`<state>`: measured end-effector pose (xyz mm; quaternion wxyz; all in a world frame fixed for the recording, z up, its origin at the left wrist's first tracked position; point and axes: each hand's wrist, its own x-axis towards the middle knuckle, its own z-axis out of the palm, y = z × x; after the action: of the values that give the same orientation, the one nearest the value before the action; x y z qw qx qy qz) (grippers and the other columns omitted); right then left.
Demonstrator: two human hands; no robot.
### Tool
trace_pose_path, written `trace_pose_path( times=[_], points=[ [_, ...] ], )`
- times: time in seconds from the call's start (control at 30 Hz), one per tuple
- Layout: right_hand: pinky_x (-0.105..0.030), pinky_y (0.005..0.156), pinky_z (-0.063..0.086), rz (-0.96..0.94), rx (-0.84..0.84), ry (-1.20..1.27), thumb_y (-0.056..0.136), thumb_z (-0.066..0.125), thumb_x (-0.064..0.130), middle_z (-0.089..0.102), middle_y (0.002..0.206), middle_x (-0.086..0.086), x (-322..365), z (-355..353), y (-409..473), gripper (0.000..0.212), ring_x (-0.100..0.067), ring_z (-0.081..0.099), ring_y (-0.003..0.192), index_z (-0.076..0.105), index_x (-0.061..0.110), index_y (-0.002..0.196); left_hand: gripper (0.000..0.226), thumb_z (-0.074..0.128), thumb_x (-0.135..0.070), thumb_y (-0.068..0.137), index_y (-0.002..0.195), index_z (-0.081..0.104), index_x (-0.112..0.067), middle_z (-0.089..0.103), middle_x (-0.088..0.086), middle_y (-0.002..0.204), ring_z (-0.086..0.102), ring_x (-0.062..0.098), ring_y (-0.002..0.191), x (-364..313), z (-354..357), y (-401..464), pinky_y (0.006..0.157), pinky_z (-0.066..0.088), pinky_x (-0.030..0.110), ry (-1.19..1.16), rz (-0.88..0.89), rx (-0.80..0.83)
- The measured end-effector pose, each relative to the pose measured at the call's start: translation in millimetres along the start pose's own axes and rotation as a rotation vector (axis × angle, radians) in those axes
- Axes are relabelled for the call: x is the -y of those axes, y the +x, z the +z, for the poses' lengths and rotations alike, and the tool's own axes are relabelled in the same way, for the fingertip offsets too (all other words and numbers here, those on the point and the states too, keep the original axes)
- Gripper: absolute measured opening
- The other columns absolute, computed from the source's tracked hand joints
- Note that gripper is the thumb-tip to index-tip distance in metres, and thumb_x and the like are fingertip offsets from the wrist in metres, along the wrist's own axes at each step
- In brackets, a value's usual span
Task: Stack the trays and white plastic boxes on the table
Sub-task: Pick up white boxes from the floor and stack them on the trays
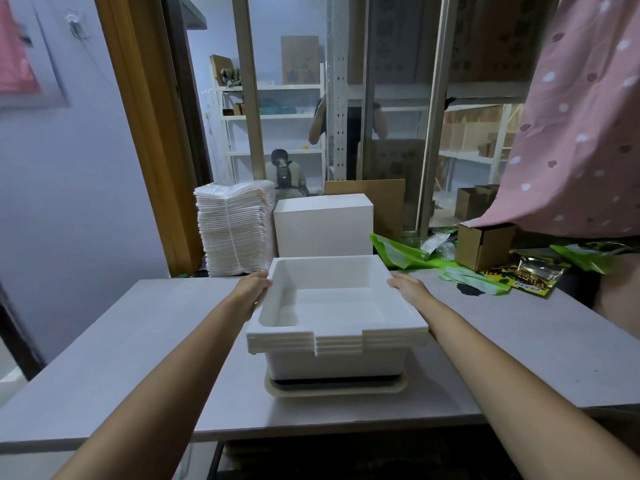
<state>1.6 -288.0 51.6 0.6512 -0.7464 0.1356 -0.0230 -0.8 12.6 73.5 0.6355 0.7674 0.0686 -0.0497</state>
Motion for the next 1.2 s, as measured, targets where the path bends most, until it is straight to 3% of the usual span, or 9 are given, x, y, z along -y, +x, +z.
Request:
trace_pose_path(
  times=[0.07, 0.17, 0.3, 0.4, 0.47, 0.57, 0.7, 1.03, 1.2],
  points=[
    [-0.026, 0.058, 0.042, 0.001, -0.001, -0.005, 0.093, 0.052, 0.005, 0.057, 0.103, -0.013, 0.0, 0.5, 1.5, 0.035, -0.025, 0.055, 0.090, 0.056, 0.001, 0.128, 0.030, 0.041, 0.000, 0.094, 0.077, 0.056, -0.019, 0.055, 0.008, 0.083, 0.052, 0.017, 0.066, 0.4, 2.4, 0.4, 0.059, 0.041, 0.025, 0.016, 0.020, -0.050],
    [-0.027, 0.059, 0.041, -0.002, 0.001, -0.024, 0.094, 0.051, 0.004, 0.058, 0.105, -0.016, 2.5, 4.2, 1.8, 0.036, -0.025, 0.054, 0.091, 0.054, -0.002, 0.129, 0.029, 0.040, -0.001, 0.094, 0.111, 0.061, -0.011, 0.057, 0.010, 0.103, 0.055, 0.015, 0.071, 0.1, 3.8, -0.1, 0.059, 0.044, 0.023, 0.063, 0.041, -0.086],
    [-0.028, 0.078, 0.039, -0.021, -0.025, -0.028, 0.094, 0.051, 0.005, 0.054, 0.133, -0.026, 3.3, 9.0, 2.5, 0.038, -0.031, 0.057, 0.106, 0.052, -0.004, 0.131, 0.039, 0.038, -0.003, 0.096, 0.133, 0.052, -0.005, 0.055, 0.010, 0.109, 0.055, 0.025, 0.089, -2.9, 3.8, -1.4, 0.073, 0.044, 0.028, 0.097, 0.042, -0.084],
    [-0.028, 0.081, 0.038, -0.028, -0.008, -0.030, 0.094, 0.052, 0.005, 0.059, 0.123, -0.022, 2.7, 9.6, 2.4, 0.037, -0.024, 0.054, 0.098, 0.052, -0.004, 0.130, 0.039, 0.038, -0.002, 0.097, 0.134, 0.051, -0.004, 0.055, 0.014, 0.113, 0.053, 0.026, 0.092, -3.6, 4.9, -1.5, 0.078, 0.040, 0.029, 0.112, 0.043, -0.092],
    [-0.029, 0.083, 0.040, -0.026, -0.002, -0.034, 0.094, 0.052, 0.006, 0.058, 0.115, -0.015, 3.5, 9.7, 1.4, 0.040, -0.022, 0.053, 0.099, 0.052, -0.003, 0.133, 0.038, 0.037, -0.001, 0.096, 0.131, 0.053, -0.004, 0.056, 0.017, 0.116, 0.054, 0.023, 0.083, -3.6, 5.9, -2.5, 0.070, 0.042, 0.027, 0.115, 0.057, -0.095],
    [-0.032, 0.085, 0.044, -0.030, -0.001, -0.038, 0.094, 0.052, 0.007, 0.058, 0.124, -0.018, 4.8, 9.4, -0.2, 0.040, -0.025, 0.055, 0.105, 0.051, -0.002, 0.133, 0.034, 0.037, -0.001, 0.097, 0.124, 0.055, -0.009, 0.054, 0.014, 0.109, 0.052, 0.014, 0.071, -4.7, 5.8, -3.6, 0.058, 0.040, 0.022, 0.117, 0.074, -0.101],
    [-0.023, 0.060, 0.040, -0.034, 0.005, -0.041, 0.095, 0.050, 0.003, 0.056, 0.106, -0.013, 6.5, 9.3, -6.5, 0.034, -0.022, 0.052, 0.094, 0.054, -0.006, 0.128, 0.038, 0.037, -0.003, 0.097, 0.132, 0.052, -0.001, 0.054, 0.012, 0.108, 0.054, 0.017, 0.075, -2.9, 3.9, -2.3, 0.065, 0.041, 0.026, 0.137, 0.056, -0.088],
    [-0.029, 0.066, 0.043, -0.023, 0.008, -0.009, 0.095, 0.050, 0.005, 0.060, 0.115, -0.019, 5.6, 8.1, -7.2, 0.036, -0.022, 0.054, 0.096, 0.054, -0.005, 0.129, 0.039, 0.036, -0.005, 0.099, 0.136, 0.049, -0.004, 0.053, 0.012, 0.113, 0.051, 0.025, 0.095, -3.1, 5.0, -2.6, 0.081, 0.039, 0.031, 0.105, 0.037, -0.085],
    [-0.030, 0.075, 0.044, -0.024, 0.013, -0.007, 0.096, 0.050, 0.005, 0.056, 0.132, -0.021, 7.2, 8.2, -8.3, 0.037, -0.023, 0.053, 0.098, 0.051, -0.001, 0.132, 0.039, 0.037, -0.004, 0.098, 0.135, 0.049, -0.004, 0.052, 0.011, 0.112, 0.050, 0.025, 0.096, -2.3, 5.2, 0.6, 0.082, 0.039, 0.031, 0.104, 0.039, -0.092]
  ],
)
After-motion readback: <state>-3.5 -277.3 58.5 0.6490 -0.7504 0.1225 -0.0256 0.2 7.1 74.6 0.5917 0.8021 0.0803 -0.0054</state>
